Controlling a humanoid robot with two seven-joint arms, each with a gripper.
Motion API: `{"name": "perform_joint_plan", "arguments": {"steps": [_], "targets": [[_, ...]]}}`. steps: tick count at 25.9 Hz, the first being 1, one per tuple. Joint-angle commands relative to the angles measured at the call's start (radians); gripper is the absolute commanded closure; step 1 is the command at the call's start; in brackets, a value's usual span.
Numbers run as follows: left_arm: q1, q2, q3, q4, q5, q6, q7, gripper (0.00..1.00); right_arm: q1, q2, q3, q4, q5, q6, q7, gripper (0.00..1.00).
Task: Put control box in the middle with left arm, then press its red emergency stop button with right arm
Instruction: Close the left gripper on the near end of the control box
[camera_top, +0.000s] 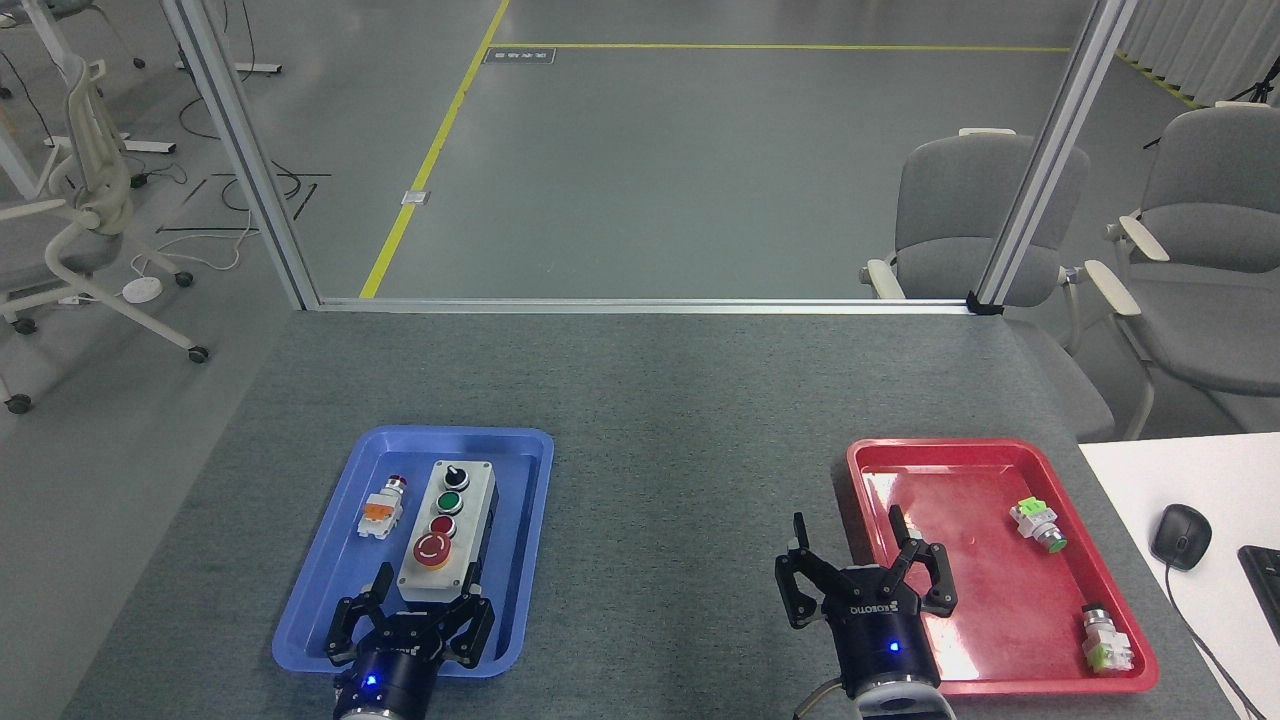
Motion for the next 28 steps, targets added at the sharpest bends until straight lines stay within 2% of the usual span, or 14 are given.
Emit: {"name": "perform_joint_plan", "arguments": {"steps": [1,7,10,14,15,28], "targets": [[-0.034,-0.008,0.0,0.052,-0.002,0.003,0.0,0.01,0.002,0.003,0.0,0.0,0.0,-0.001,0.0,0.02],[-0.056,-0.005,0.0,0.096,-0.001,0.003,0.0,0.01,0.002,0.006,0.0,0.0,-0.004,-0.003,0.0,0.02],[-0.068,-0.008,0.0,0.115,0.001,0.005,0.0,0.01,0.003,0.003,0.0,-0.009,-0.016,-0.061,0.005,0.02],[-0.108,-0.009,0.0,0.176,0.002,0.005,0.0,0.01,0.003,0.0,-0.011,-0.011,-0.101,-0.087,0.01,0.01],[-0.117,-0.011,0.0,0.191,0.002,0.005,0.0,0.01,0.005,0.0,-0.011,-0.012,-0.105,-0.089,0.01,0.02],[-0.141,-0.014,-0.001,0.225,0.002,0.008,-0.001,0.01,0.017,0.008,-0.029,-0.019,-0.099,-0.073,0.008,0.02]]}}
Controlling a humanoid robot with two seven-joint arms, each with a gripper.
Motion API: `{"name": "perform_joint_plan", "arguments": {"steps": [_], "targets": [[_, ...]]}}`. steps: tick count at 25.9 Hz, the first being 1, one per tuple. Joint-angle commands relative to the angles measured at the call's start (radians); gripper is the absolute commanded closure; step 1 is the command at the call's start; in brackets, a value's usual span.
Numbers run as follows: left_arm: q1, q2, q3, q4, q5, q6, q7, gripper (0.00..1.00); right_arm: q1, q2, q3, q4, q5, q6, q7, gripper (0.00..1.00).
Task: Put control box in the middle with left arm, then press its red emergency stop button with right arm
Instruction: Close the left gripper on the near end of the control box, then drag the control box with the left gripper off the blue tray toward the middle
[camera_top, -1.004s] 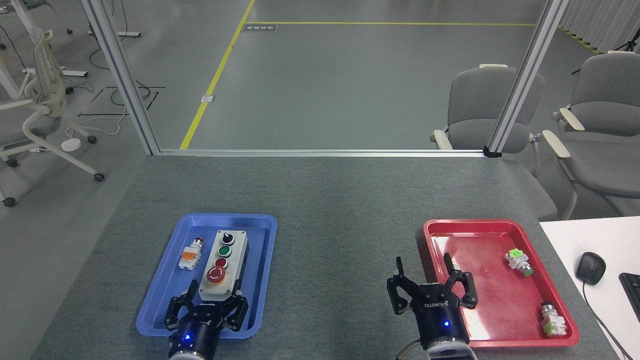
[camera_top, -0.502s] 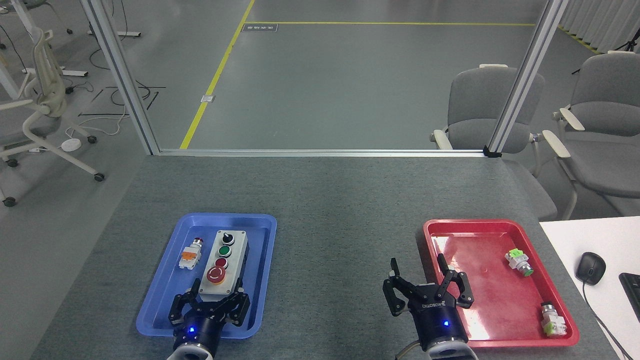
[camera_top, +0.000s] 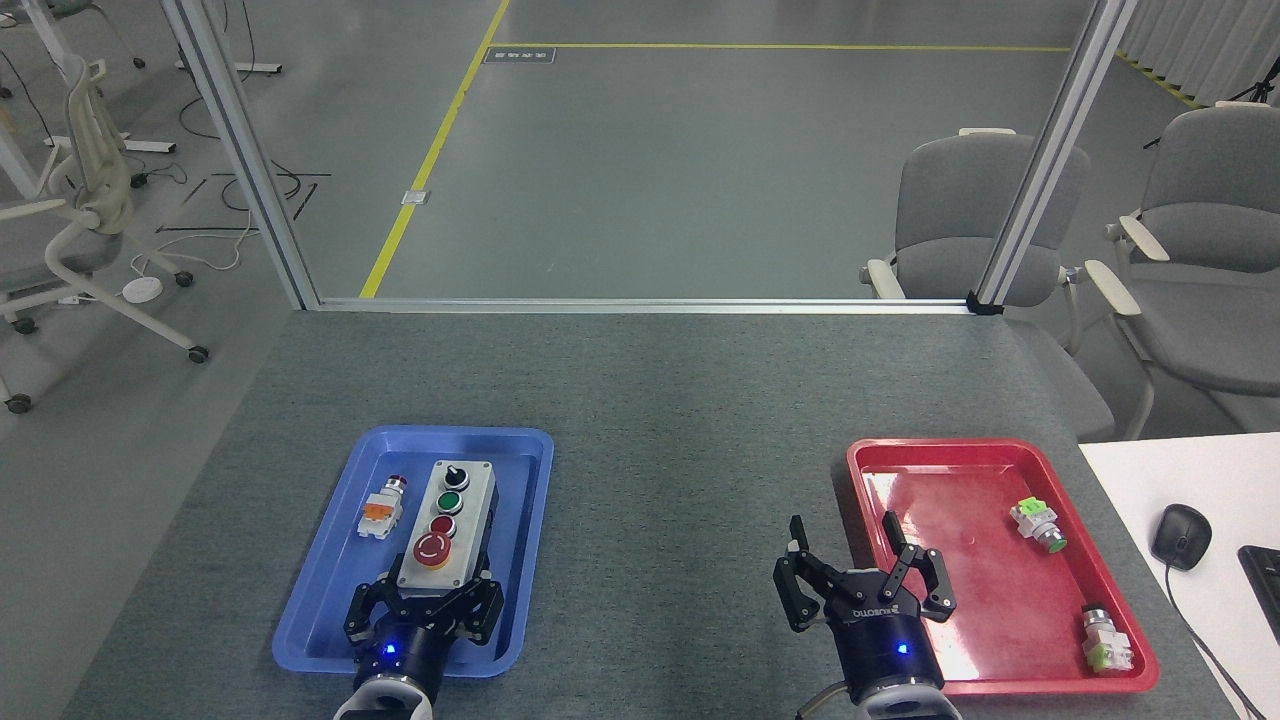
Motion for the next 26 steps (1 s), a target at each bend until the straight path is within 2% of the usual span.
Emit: {"name": "perform_joint_plan", "arguments": {"steps": [1,5,9,11,15,18,26], "targets": [[-0.005,0.0,0.0,0.002,-0.001,0.009,-0.001,0.02,0.004,0.005,-0.002,0.002,0.01,0.003,-0.003,0.02],[-0.016,0.0,0.0,0.028,-0.001,0.012,-0.001,0.16,0.006,0.027,0.0,0.002,0.029,0.006,-0.004,0.02],[-0.022,0.011,-0.002,0.047,-0.001,0.007,0.0,0.36,0.009,0.027,0.003,0.002,0.033,0.005,-0.009,0.02],[-0.02,0.014,-0.002,0.047,-0.001,0.0,-0.001,0.53,0.01,0.025,0.0,0.002,0.044,0.006,-0.01,0.02],[-0.019,0.017,-0.002,0.032,-0.001,-0.012,0.0,1.0,0.012,0.02,-0.003,0.004,0.044,0.006,-0.01,0.02],[-0.022,0.019,0.001,0.009,0.0,-0.034,0.0,1.0,0.012,0.02,-0.003,0.005,0.044,0.006,-0.01,0.02],[-0.005,0.006,-0.005,-0.157,0.006,-0.034,-0.003,1.0,0.013,0.027,-0.003,0.004,0.044,0.016,-0.012,0.02]]}}
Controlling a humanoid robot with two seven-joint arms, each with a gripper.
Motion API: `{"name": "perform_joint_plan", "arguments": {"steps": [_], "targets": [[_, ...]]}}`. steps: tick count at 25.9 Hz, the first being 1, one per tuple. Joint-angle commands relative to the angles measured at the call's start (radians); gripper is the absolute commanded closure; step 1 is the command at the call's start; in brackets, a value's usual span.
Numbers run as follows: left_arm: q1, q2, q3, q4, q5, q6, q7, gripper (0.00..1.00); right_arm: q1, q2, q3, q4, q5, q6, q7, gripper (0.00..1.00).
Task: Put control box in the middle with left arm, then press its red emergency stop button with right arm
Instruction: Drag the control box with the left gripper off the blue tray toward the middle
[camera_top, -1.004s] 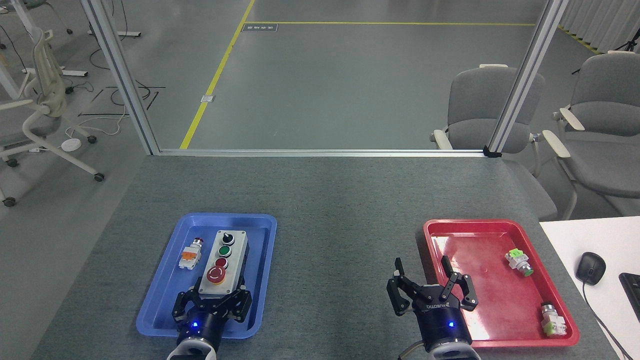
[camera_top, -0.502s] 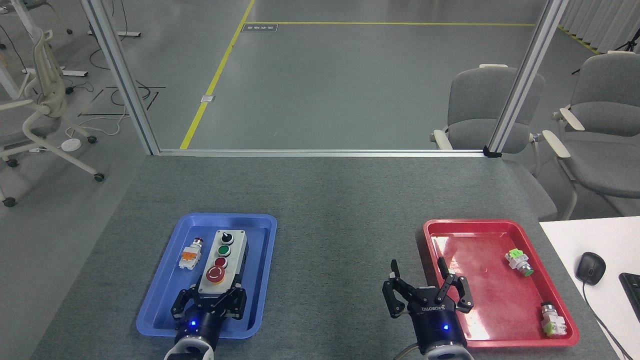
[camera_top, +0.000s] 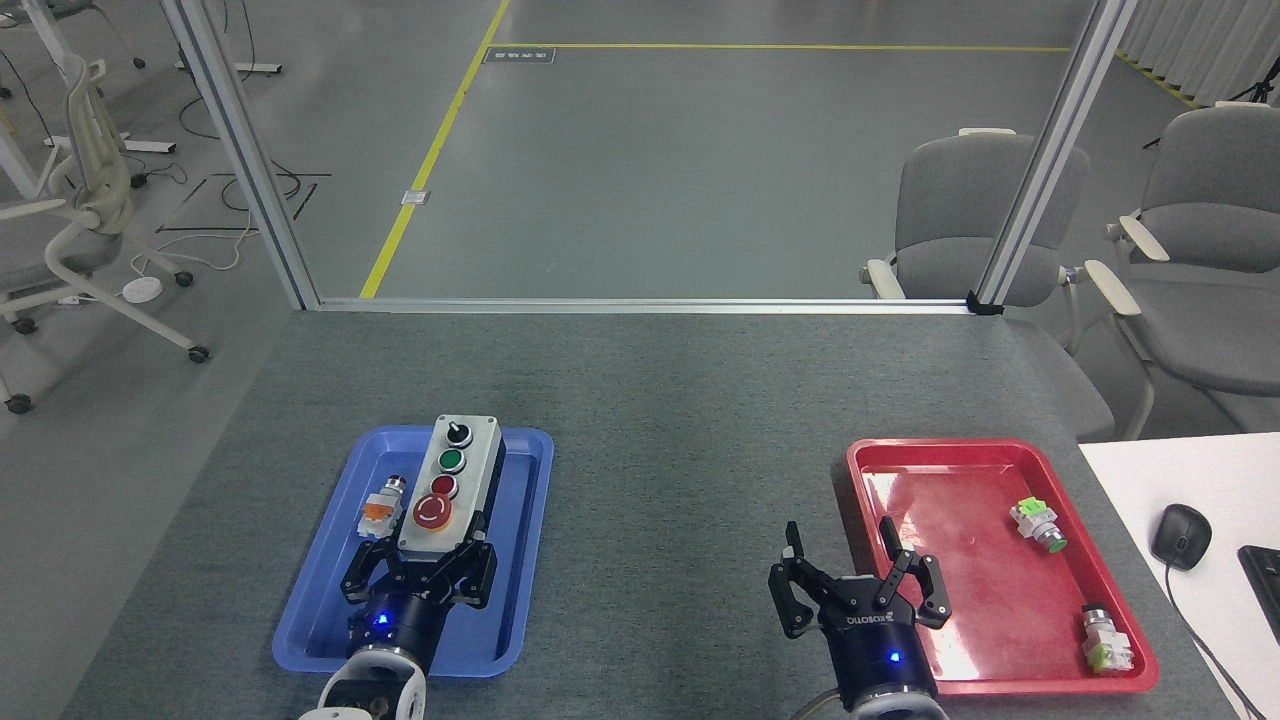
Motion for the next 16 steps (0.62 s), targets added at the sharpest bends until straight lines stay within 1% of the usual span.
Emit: {"name": "perform_joint_plan", "arguments": {"steps": [1,2,4,8,10,13,16], "targets": [[0.004,-0.015,-0.012,-0.049,0.003,0.007,0.0,1.0,0.0,0.003,0.002,-0.001,0.0,0.005,0.0,0.02],[0.004,-0.032,-0.029,-0.047,0.003,0.011,-0.003,1.0,0.0,0.003,0.001,-0.001,0.0,0.005,0.0,0.02],[0.0,-0.087,-0.066,-0.042,-0.007,0.019,-0.009,1.0,0.005,0.003,0.0,-0.001,0.0,0.007,0.0,0.02],[-0.004,-0.164,-0.11,-0.033,-0.016,0.034,-0.015,1.0,0.006,0.003,-0.003,-0.001,0.0,0.007,0.0,0.02],[-0.016,-0.17,-0.162,0.002,-0.014,0.07,-0.015,1.0,0.006,0.002,-0.006,-0.001,0.0,0.007,0.0,0.02],[-0.061,-0.169,-0.273,0.076,0.003,0.149,-0.012,1.0,0.006,-0.001,-0.006,-0.001,0.0,0.014,0.0,0.02],[-0.076,-0.17,-0.337,0.125,0.004,0.172,-0.009,1.0,0.008,-0.004,-0.006,-0.002,-0.001,0.01,0.0,0.02]]}}
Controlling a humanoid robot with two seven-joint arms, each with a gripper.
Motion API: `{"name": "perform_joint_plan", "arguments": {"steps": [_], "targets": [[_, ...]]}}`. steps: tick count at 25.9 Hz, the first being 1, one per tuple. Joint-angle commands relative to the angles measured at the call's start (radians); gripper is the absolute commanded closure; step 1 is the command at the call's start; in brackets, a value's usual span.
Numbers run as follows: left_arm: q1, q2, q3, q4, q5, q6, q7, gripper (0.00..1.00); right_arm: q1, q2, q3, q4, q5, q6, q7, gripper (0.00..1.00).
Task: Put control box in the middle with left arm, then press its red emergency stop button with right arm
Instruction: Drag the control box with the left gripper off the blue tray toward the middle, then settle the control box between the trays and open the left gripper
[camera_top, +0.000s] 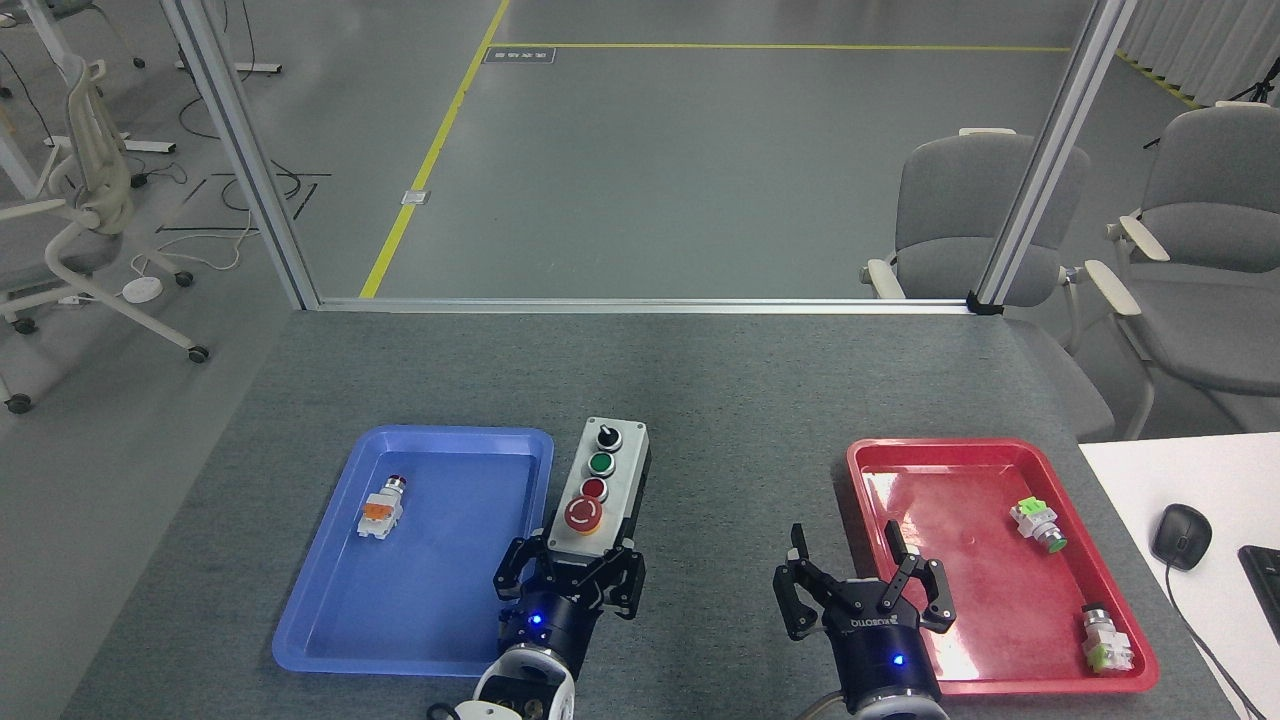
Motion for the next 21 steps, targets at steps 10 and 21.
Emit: {"name": "perform_joint_plan", "arguments": {"steps": [10,21], "targets": [[-0.08,-0.007,-0.257,0.095,0.022,0.062,-0.005,1.0,0.001,0.0,-0.012,-0.001,-0.002,0.003,0.003,0.02],[-0.083,-0.007,-0.333,0.143,0.068,0.062,-0.005,0.97,0.001,0.005,-0.017,0.001,-0.002,0.008,0.004,0.02]]}}
